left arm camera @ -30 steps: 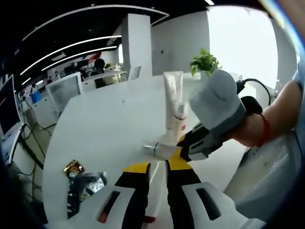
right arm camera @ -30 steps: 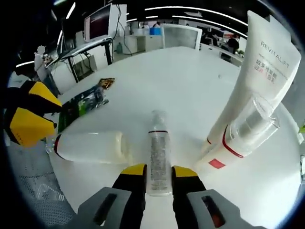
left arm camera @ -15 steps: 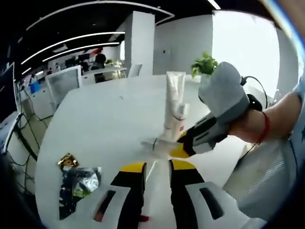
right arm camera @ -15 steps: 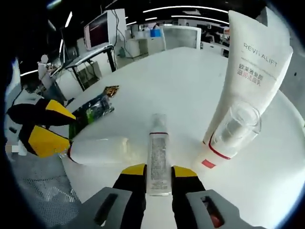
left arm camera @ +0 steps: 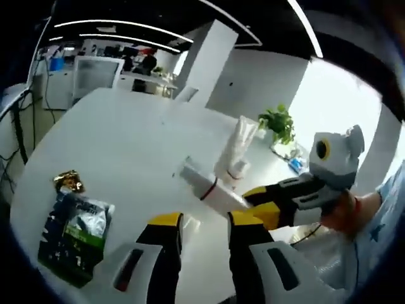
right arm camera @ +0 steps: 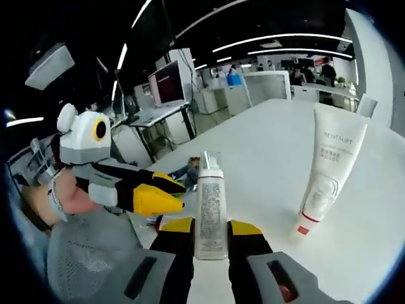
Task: Arrange the skincare products in the storage area until every visible bottle or jar stands upright without overlapping.
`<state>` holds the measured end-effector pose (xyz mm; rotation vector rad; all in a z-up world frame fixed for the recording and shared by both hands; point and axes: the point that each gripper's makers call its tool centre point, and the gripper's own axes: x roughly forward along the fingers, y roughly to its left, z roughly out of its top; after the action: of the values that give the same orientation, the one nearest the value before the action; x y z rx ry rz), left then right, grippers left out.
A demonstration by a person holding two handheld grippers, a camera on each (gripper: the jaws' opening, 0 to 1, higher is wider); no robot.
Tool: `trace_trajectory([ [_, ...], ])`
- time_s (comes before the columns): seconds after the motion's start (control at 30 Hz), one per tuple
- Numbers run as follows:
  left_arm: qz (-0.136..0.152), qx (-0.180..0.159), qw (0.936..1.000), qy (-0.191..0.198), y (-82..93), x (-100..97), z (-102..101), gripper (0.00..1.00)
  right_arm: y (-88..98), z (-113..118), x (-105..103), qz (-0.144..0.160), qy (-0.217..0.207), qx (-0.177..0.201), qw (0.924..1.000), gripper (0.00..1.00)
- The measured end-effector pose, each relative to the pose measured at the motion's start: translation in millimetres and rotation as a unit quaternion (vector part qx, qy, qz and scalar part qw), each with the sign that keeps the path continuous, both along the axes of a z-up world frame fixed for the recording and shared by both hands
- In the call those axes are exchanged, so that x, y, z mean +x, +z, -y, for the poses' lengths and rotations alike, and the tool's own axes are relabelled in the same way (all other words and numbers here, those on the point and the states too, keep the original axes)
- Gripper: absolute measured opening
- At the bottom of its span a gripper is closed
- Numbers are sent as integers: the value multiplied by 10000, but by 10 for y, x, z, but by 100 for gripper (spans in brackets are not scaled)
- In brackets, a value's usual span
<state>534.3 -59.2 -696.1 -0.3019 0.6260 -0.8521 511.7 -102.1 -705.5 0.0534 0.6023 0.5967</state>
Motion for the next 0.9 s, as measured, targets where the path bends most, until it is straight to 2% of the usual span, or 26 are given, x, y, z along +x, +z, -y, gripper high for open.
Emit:
trace_trajectory([
  [0.1,-276,-602,9978,-4,86,-17,41,25,22,-35,-9,133,59,25,9999,12],
  [0.2,-511,-953,9941,-44,122,-42,75,26,107,-77,12,391,121,61,9991,12],
  [0.3,-612,-984,9933,-46,97,-42,69,26,174,-135,2,600,235,72,9979,12],
  [0.33,-634,-1074,9922,-34,124,-42,70,26,186,-154,1,722,322,-23,9969,12],
  [0.47,-716,-1311,9888,23,161,-24,59,24,213,-221,-31,871,458,-106,9951,12],
  [0.53,-809,-1447,9862,-2,182,-34,74,22,226,-262,-49,1015,578,-275,9928,12],
  [0.63,-789,-1464,9861,14,191,-30,71,22,236,-254,-42,1194,616,-494,9897,12],
  [0.8,-851,-1586,9837,46,198,-32,69,23,297,-276,-56,1591,788,-857,9804,12],
  [0.9,-852,-1731,9812,40,236,-26,56,24,344,-291,-63,1879,899,-1108,9718,12],
])
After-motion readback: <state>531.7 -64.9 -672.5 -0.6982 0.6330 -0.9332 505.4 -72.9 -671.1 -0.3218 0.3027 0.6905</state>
